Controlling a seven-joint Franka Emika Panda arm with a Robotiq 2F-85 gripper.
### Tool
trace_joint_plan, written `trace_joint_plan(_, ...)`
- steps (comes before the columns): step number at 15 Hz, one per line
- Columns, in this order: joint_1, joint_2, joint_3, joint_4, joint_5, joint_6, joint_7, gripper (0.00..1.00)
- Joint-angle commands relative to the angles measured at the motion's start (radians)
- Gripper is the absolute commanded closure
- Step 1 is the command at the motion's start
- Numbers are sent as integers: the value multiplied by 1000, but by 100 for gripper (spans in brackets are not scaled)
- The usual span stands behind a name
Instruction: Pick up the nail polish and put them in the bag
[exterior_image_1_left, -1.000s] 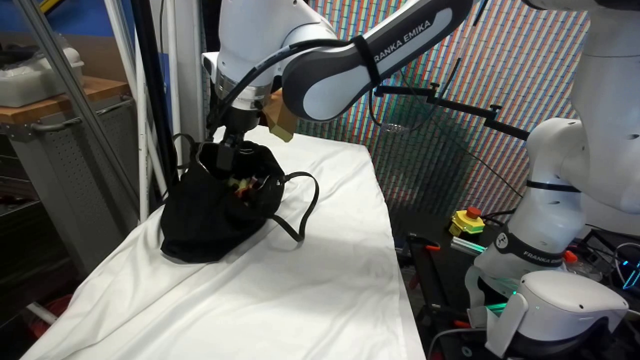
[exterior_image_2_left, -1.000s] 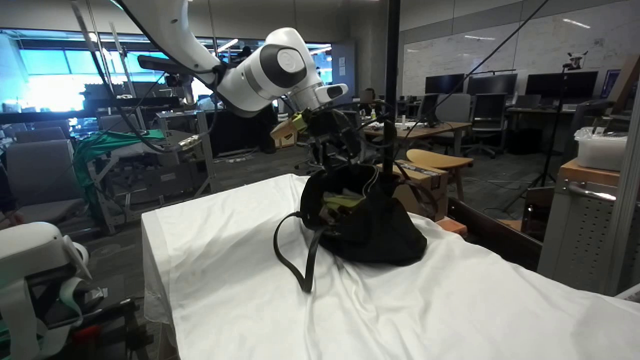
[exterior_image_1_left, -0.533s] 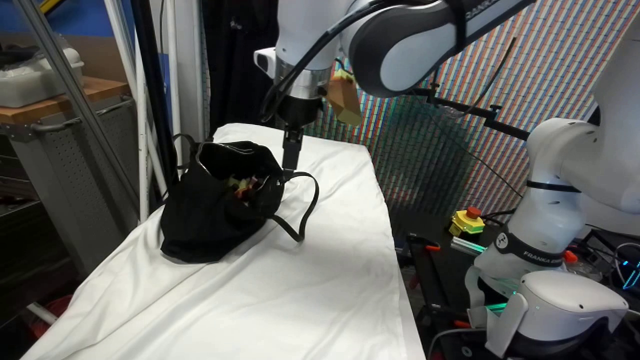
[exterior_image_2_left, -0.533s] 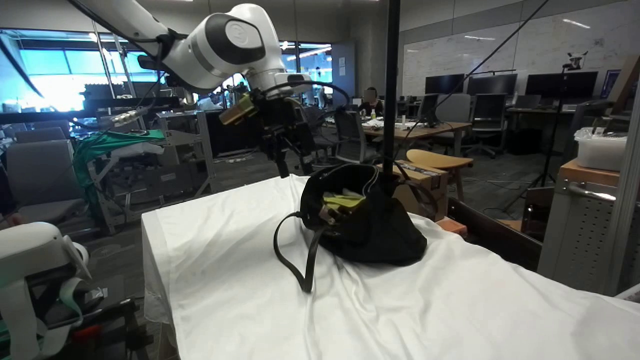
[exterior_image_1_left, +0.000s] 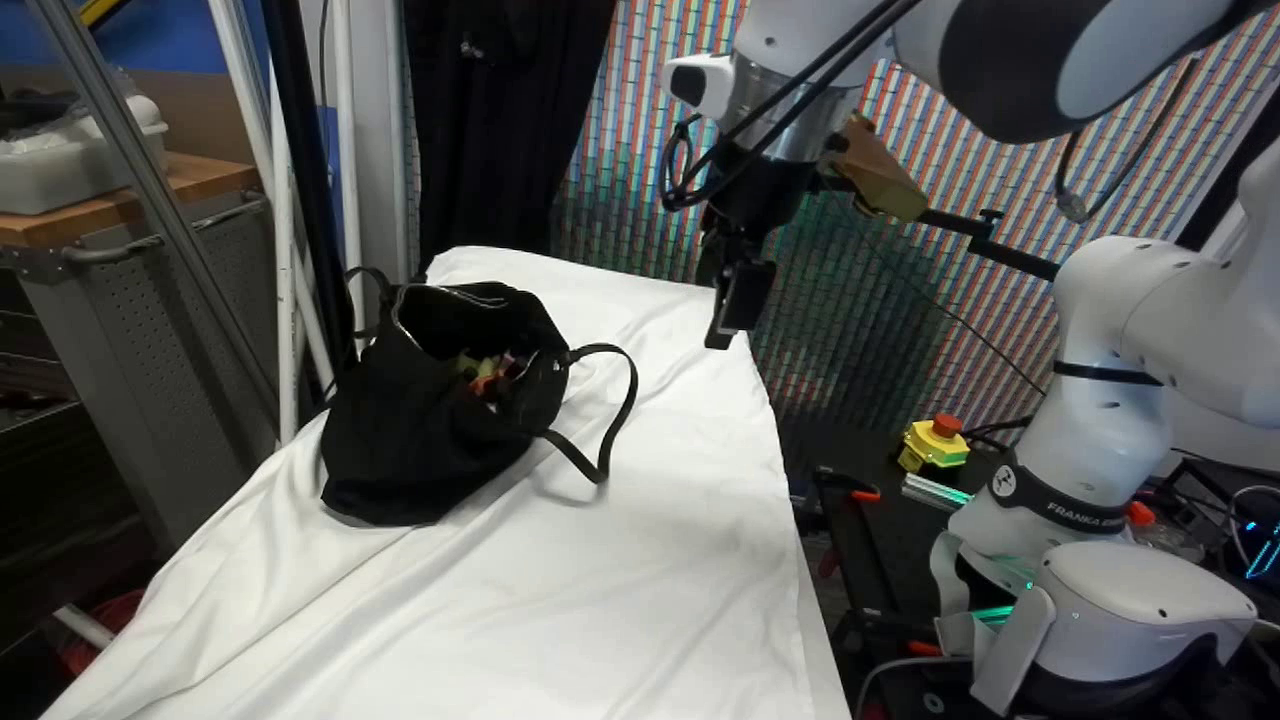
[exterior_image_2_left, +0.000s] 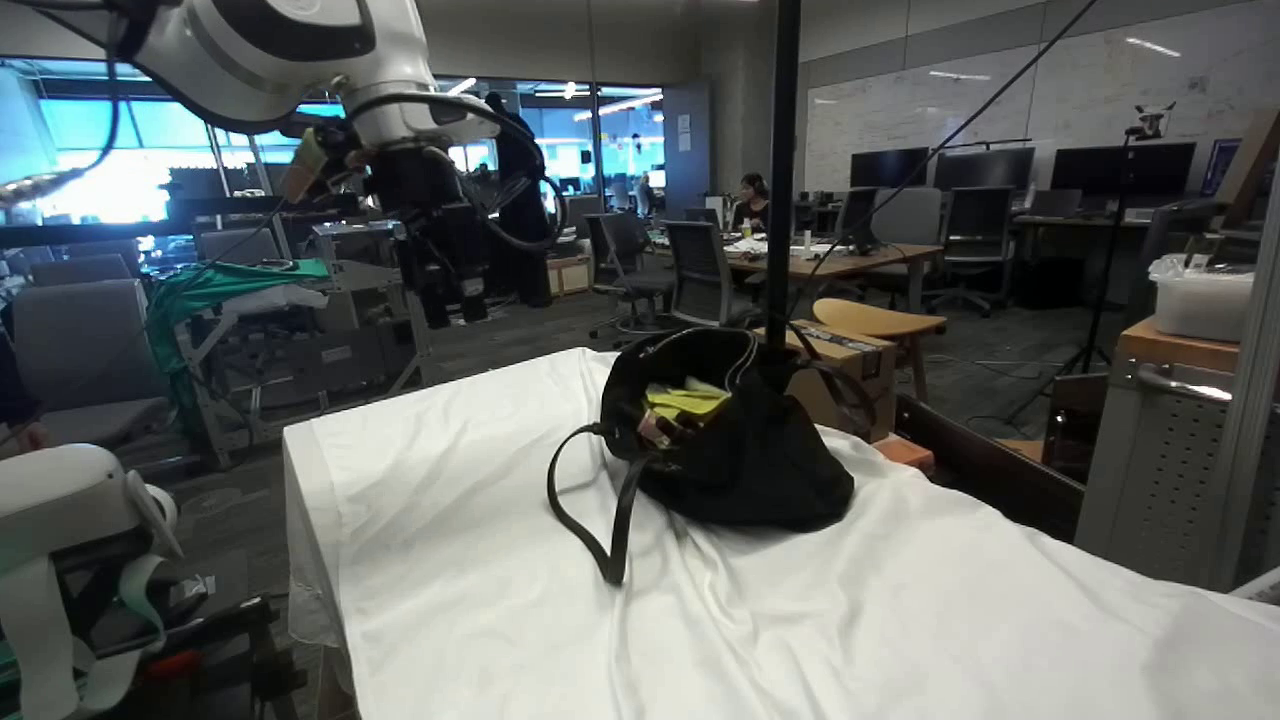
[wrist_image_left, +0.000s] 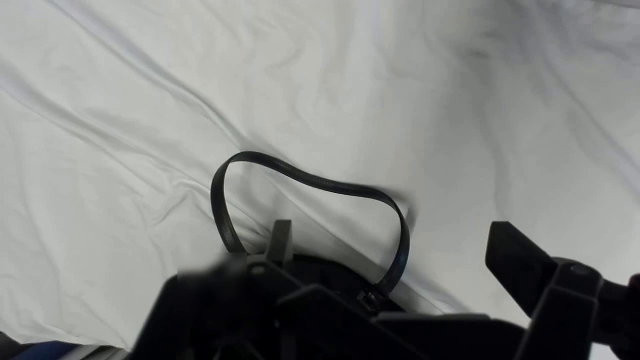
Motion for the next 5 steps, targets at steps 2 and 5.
trace_joint_plan(2, -27, -85, 34, -53, 13, -1, -10, 0)
trace_joint_plan(5, -28, -116, 38, -73, 13, -2, -10, 0)
